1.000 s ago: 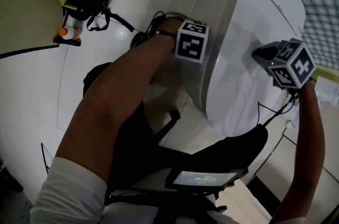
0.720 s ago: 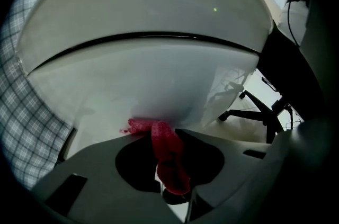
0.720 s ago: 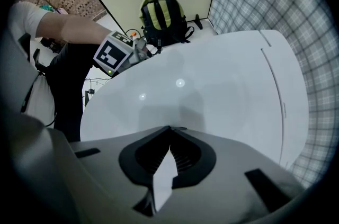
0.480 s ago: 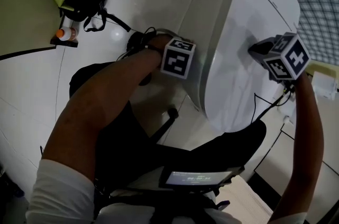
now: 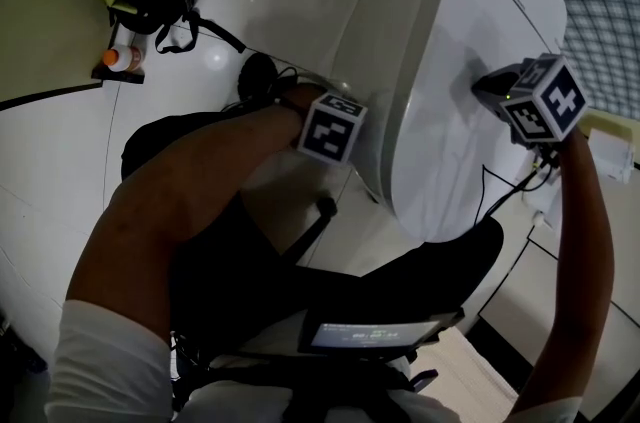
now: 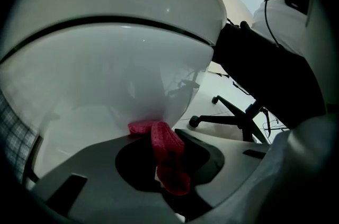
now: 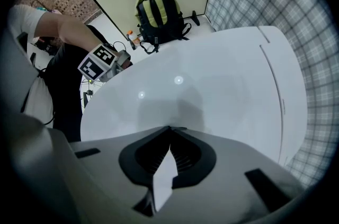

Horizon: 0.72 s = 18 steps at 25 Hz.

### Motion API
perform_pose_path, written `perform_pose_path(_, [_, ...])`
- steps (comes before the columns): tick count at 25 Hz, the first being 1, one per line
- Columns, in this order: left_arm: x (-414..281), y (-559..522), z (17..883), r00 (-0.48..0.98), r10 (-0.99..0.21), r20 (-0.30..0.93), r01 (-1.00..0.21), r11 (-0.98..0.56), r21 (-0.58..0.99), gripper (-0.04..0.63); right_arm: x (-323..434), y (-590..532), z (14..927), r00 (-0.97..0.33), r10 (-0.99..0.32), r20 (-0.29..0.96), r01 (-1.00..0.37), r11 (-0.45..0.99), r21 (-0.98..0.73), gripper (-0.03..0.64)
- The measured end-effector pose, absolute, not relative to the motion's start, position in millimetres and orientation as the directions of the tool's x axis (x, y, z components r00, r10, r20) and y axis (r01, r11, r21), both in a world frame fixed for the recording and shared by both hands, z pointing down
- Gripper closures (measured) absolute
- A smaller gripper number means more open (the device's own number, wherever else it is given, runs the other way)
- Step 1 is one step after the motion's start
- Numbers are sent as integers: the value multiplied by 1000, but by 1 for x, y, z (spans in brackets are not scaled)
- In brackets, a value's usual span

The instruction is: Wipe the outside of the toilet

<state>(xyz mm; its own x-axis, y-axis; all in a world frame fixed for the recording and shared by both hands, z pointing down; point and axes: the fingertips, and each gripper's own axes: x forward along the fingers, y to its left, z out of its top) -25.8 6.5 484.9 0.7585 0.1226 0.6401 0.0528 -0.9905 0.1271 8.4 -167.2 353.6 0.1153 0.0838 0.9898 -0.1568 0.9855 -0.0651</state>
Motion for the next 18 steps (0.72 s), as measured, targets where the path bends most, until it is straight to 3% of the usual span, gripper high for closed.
perform_pose_path(18, [-7,42,487,767,257,588,162,-964,210,525,9,-171,352,89,69,994,-158,986,-54,607])
